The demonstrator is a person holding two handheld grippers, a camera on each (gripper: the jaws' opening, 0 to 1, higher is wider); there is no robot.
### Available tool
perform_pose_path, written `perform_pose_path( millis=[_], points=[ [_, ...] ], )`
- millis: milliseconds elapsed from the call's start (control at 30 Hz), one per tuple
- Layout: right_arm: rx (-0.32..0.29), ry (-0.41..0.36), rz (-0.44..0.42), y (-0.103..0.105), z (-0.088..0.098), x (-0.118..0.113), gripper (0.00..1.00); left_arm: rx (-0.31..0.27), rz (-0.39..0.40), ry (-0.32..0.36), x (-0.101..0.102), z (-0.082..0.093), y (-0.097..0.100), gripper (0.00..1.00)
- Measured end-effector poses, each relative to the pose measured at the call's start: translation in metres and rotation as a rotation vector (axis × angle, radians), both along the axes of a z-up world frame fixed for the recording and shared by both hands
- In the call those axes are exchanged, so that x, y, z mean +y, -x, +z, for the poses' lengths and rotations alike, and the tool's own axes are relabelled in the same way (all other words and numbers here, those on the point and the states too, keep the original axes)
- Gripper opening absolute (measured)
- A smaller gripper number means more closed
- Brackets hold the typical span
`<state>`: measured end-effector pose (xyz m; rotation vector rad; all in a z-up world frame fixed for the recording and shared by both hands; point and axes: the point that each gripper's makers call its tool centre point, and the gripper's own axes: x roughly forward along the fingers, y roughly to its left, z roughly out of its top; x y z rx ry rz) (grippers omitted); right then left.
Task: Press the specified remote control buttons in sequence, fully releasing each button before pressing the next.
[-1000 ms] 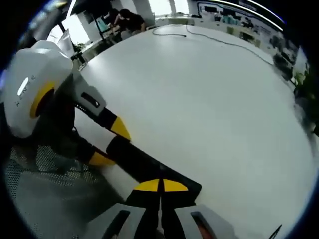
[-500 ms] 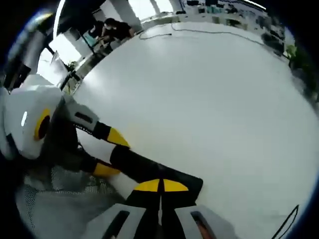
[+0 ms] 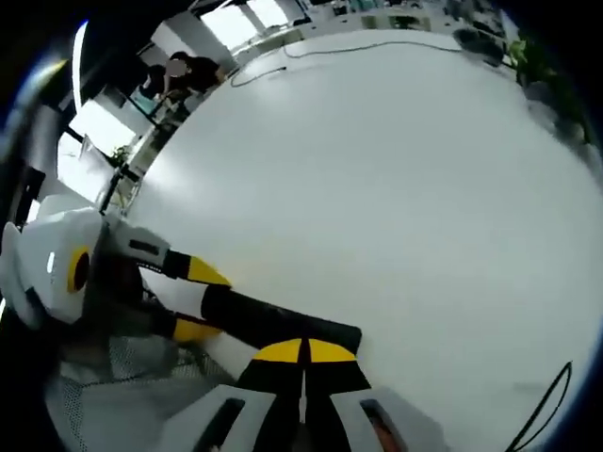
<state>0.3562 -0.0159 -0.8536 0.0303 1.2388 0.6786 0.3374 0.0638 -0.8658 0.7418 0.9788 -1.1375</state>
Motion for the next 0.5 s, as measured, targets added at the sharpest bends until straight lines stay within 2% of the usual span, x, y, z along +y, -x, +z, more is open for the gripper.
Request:
perform_pose_path(
  millis=[367,500],
  points=[
    [-0.049,0.028,0.046,-0.0004,-0.0007,0.0014,0.00,-0.015,0.013,0.023,0.0000,0.0006,0.0001,0.25],
    [-0.036,0.045,0.056,0.0000,-0.0008,0.0017,0.00,-0.021,0.005,-0.030,-0.0029,0.0009,0.0039,0.24]
  ],
)
